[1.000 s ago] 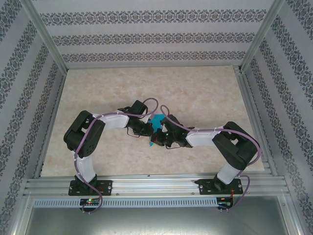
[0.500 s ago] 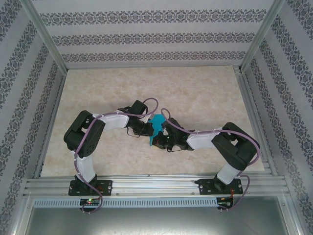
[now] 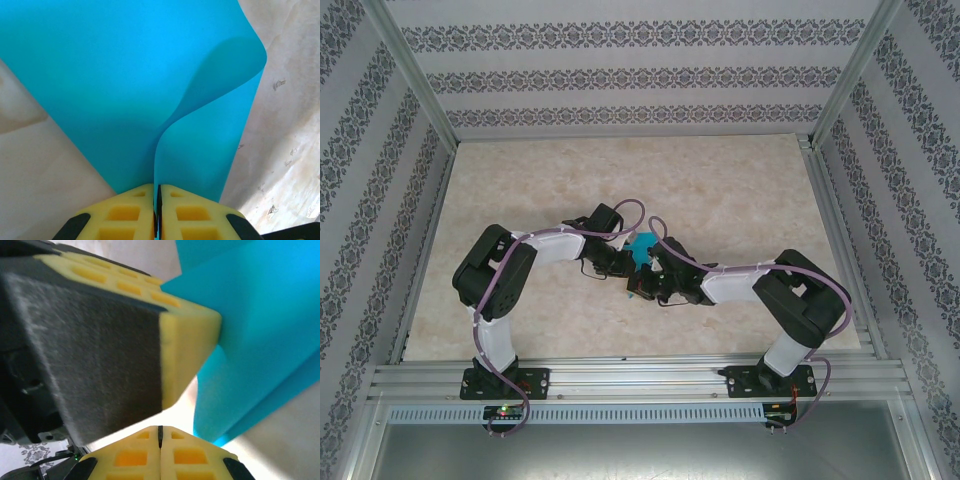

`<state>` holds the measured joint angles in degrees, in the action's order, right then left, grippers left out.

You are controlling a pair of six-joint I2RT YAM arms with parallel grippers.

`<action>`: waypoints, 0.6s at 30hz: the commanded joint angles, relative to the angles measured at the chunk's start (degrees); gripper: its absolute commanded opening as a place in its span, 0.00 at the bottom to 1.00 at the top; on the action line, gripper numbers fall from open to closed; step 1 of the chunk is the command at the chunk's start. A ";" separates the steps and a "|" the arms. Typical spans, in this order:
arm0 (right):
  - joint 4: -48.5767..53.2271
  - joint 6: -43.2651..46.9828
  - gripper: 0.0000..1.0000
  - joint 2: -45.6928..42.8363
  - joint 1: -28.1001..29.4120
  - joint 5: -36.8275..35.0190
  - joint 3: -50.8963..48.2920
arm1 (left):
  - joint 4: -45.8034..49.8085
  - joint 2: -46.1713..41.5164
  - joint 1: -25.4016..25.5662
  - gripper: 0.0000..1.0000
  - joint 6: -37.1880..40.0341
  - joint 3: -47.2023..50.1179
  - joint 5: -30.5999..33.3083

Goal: Fold a paper plane with a square sheet of paper (pick it up from the middle)

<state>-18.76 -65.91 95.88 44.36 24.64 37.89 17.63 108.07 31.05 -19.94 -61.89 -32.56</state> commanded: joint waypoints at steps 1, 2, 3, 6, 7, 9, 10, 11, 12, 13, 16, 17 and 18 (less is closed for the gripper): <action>-2.51 -0.96 0.06 2.54 -0.62 -0.60 1.31 | 2.32 1.52 0.14 0.13 1.23 -0.58 0.43; -2.70 -1.14 0.05 3.22 -0.64 -0.28 1.40 | 2.32 1.53 0.15 0.13 1.27 -0.52 0.34; -2.91 -1.24 0.05 3.58 -0.73 -0.12 1.40 | 2.41 1.45 0.15 0.13 1.25 -0.57 0.34; -2.85 -1.15 0.06 4.18 -0.71 -0.23 0.84 | 2.48 1.53 0.10 0.13 1.27 -0.63 0.17; -2.84 -1.15 0.06 4.30 -0.81 -0.21 0.61 | 2.58 1.49 0.15 0.13 1.40 -0.77 0.26; -2.90 -1.07 0.06 4.32 -0.84 -0.05 0.22 | 2.67 1.56 0.14 0.13 1.48 -0.70 0.28; -2.84 -1.06 0.06 4.38 -0.85 -0.06 -0.09 | 2.75 1.63 0.11 0.13 1.57 -0.81 0.27; -2.78 -1.06 0.06 4.41 -0.85 -0.08 -0.30 | 2.76 1.70 0.07 0.13 1.55 -0.82 0.18; -2.98 -1.02 0.06 4.53 -0.85 -0.21 -0.49 | 2.76 1.79 0.15 0.13 1.52 -0.81 0.15; -2.95 -0.95 0.06 4.70 -0.91 -0.21 -0.62 | 2.63 1.80 0.15 0.13 1.51 -0.79 0.15; -3.38 -0.92 0.07 5.83 -1.16 0.29 -0.96 | 2.68 2.01 0.11 0.13 1.52 -0.80 0.10; -3.72 -1.04 0.07 6.22 -1.25 0.49 -1.21 | 2.75 2.09 0.15 0.13 1.56 -0.79 0.11; -4.13 -1.25 0.07 6.42 -1.29 0.57 -1.62 | 2.85 2.09 0.11 0.13 1.62 -0.82 0.12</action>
<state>-21.39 -66.32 100.51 43.68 25.15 37.78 17.76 108.18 31.00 -19.70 -62.06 -32.58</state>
